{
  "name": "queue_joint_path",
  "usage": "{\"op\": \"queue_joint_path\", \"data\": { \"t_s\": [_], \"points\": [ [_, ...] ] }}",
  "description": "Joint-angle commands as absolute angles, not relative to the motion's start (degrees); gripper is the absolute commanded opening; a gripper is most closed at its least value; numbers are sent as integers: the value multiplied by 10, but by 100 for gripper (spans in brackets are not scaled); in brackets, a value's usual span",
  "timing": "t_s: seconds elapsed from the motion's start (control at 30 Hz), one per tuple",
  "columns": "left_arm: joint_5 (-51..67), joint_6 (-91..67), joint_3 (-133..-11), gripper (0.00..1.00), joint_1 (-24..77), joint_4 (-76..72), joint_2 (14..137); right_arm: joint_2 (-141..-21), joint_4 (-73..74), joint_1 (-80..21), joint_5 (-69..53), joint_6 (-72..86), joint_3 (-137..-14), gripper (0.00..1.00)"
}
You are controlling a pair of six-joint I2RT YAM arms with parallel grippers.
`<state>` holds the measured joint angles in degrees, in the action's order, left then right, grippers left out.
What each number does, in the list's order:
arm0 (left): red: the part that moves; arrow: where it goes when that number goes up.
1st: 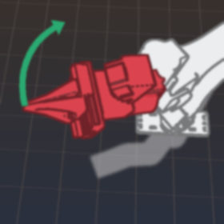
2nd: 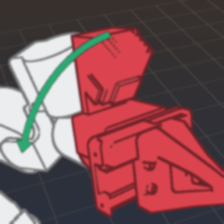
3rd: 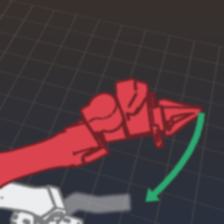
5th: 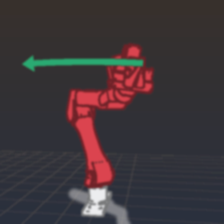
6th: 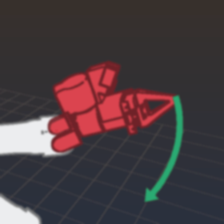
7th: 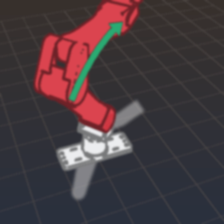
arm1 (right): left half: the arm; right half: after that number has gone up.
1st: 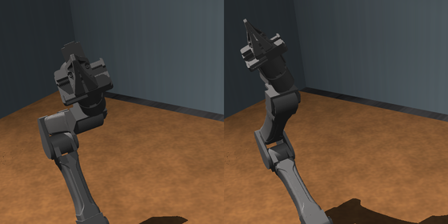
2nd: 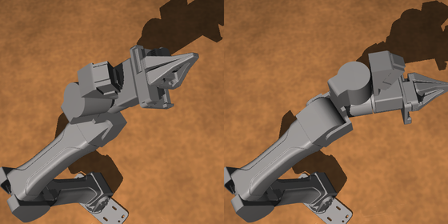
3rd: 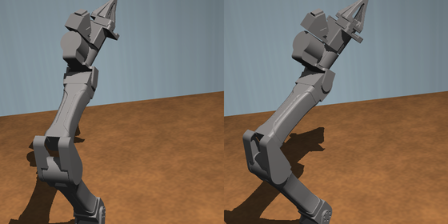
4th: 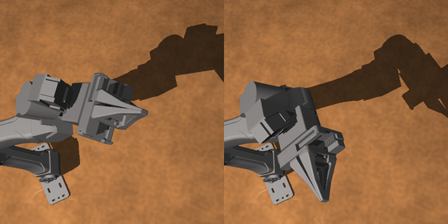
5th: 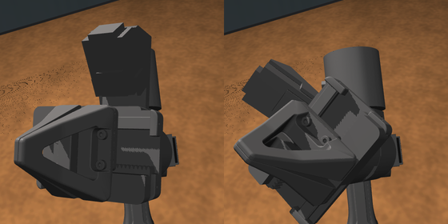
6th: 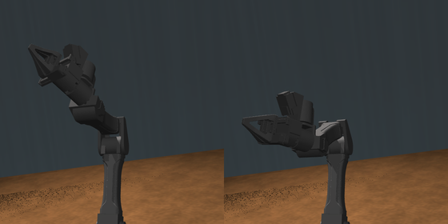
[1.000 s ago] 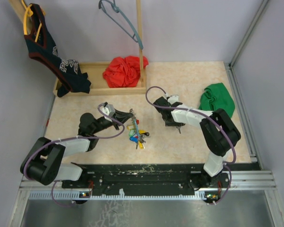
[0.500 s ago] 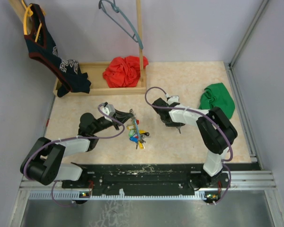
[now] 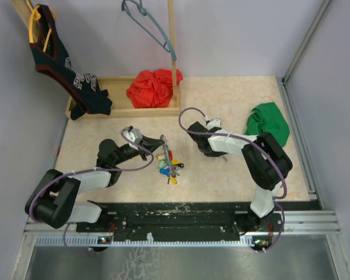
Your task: Put the keys on the keyring
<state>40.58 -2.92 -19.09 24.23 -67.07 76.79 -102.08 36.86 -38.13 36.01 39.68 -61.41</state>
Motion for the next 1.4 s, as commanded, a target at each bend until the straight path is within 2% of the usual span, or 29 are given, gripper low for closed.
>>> {"op": "queue_joint_path", "data": {
  "t_s": [0.0,0.03,0.2,0.5,0.73,0.87,1.07,1.17,1.37],
  "points": [
    [413,-28,-211,0,240,-689,757,-1017,360,-388,373,400,-611,4],
    [414,-27,-211,0,240,-688,757,-1013,359,-388,371,398,-610,0],
    [414,-28,-211,0,241,-689,756,-967,332,-388,340,354,-601,0],
    [417,-27,-210,0,240,-689,756,-823,224,-388,177,204,-527,0],
    [424,-21,-208,0,241,-692,758,-804,112,-388,60,135,-446,0],
    [424,-18,-206,0,241,-695,757,-804,74,-388,59,128,-420,0],
    [425,-15,-205,0,240,-697,758,-817,117,-389,78,158,-422,0],
    [425,-15,-205,0,241,-697,759,-817,148,-388,86,176,-435,8],
    [425,-14,-205,0,241,-696,758,-827,183,-389,91,190,-455,17]
  ]
}}
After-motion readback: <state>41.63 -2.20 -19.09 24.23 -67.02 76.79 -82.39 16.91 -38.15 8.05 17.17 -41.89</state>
